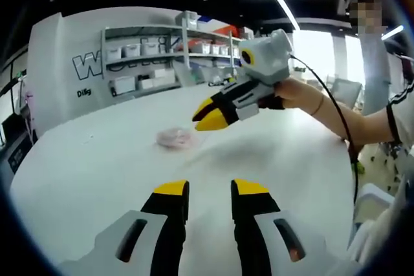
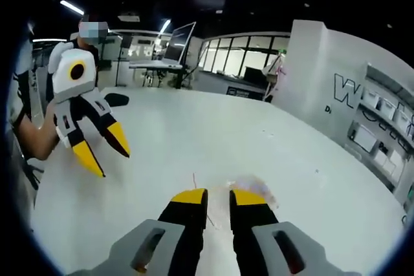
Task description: Open the resealable bag by pulling the two sides of the seal apart until the entire bag opening is separated and visibly accessible.
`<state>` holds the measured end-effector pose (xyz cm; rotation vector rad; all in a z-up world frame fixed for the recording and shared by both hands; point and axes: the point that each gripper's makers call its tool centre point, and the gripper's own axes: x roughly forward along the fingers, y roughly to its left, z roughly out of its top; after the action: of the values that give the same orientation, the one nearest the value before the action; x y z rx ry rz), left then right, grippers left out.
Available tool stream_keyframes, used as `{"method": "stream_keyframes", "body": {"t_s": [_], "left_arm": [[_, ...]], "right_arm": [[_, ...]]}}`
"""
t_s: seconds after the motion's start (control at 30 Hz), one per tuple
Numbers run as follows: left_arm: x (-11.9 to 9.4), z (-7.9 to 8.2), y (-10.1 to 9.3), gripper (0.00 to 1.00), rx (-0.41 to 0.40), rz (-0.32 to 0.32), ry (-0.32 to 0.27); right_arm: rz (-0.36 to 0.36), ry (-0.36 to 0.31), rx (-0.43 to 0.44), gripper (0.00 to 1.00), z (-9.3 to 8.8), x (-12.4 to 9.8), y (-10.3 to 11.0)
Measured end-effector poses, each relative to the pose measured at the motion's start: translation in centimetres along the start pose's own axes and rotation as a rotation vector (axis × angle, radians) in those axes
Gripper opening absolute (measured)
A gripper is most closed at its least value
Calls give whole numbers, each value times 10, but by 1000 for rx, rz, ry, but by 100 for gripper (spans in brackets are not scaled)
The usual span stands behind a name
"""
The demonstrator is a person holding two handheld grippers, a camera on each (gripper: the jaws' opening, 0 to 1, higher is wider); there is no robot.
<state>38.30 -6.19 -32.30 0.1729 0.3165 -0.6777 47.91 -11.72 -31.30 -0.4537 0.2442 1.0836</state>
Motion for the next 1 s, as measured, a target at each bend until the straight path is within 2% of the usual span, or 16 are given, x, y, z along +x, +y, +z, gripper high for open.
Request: {"method": "stream_keyframes", "body": {"t_s": [0.43,0.73,1.0], "left_arm": [[-4,-2,1,28,-34,10,-24],[-3,-6,0,29,-46,5,-23],[-4,-3,-2,30,-52,6,-45]], "right_arm": [[-34,-34,54,14,-5,-18,7],[-60,-13,92,18,-18,-29,15],[-87,-35,91,20,-16,-40,23]]}}
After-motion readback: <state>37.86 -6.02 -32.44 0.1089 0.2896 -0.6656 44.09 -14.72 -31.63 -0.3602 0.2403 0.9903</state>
